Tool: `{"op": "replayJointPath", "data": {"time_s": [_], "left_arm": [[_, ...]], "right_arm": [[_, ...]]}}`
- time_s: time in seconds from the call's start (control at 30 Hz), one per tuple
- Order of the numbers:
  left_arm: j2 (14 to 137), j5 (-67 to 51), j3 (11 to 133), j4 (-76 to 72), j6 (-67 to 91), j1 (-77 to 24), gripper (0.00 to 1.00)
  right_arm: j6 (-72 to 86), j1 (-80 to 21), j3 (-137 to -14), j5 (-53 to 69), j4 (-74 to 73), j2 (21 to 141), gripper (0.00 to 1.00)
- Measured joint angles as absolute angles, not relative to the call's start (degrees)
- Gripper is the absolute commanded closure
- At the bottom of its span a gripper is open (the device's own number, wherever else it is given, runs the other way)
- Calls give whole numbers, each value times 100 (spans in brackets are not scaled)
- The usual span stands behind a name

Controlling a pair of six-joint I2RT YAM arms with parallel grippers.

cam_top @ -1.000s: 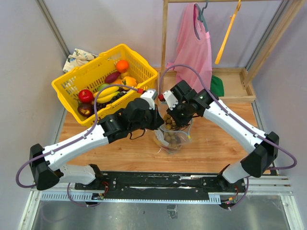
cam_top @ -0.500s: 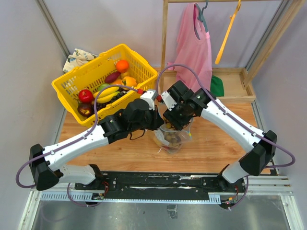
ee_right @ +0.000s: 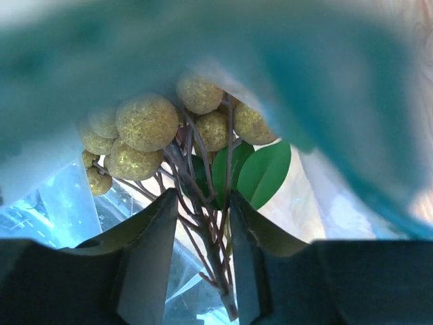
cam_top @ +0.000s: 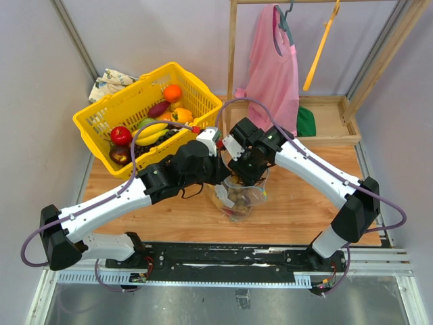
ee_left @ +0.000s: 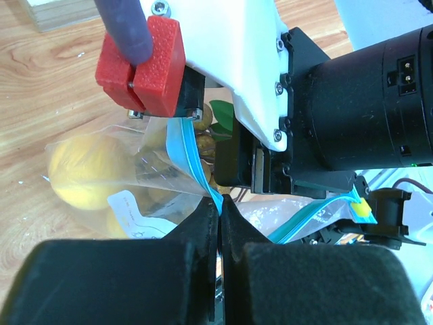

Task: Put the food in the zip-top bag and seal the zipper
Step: Adjust the zipper food storage bag at the center of the board.

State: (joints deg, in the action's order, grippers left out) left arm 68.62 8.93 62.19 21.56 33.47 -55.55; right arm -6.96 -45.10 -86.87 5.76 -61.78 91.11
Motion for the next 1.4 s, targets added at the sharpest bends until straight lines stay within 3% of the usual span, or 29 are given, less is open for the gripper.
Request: {"op": "replayJointPath", "data": {"time_s": [0.17, 0.33, 0.9, 1.13, 1.27, 1.4], "left_arm": [[6860, 893, 6217, 2154, 3347, -5557, 100], [6858, 910, 6211, 2150, 3356, -5557, 100], [6818, 1041, 6195, 2154, 3538, -5555, 100], [6816, 1044, 6173, 2134, 3645, -5555, 100], [6810, 1048, 6110, 2110, 3669, -5540, 100], [6807, 1063, 6104, 2108, 3677, -5531, 100]], "right_arm": [[-722, -4510, -8680, 703, -6191, 9111, 89], [-718, -4532, -8683, 738, -6211, 9111, 99], [102, -4611, -8726, -64, -5374, 8145, 99], [604, -4670, -7909, -351, -4418, 7627, 99], [742, -4670, -7636, -322, -4233, 7758, 83], [777, -4670, -7498, -217, -4202, 7837, 73]]}}
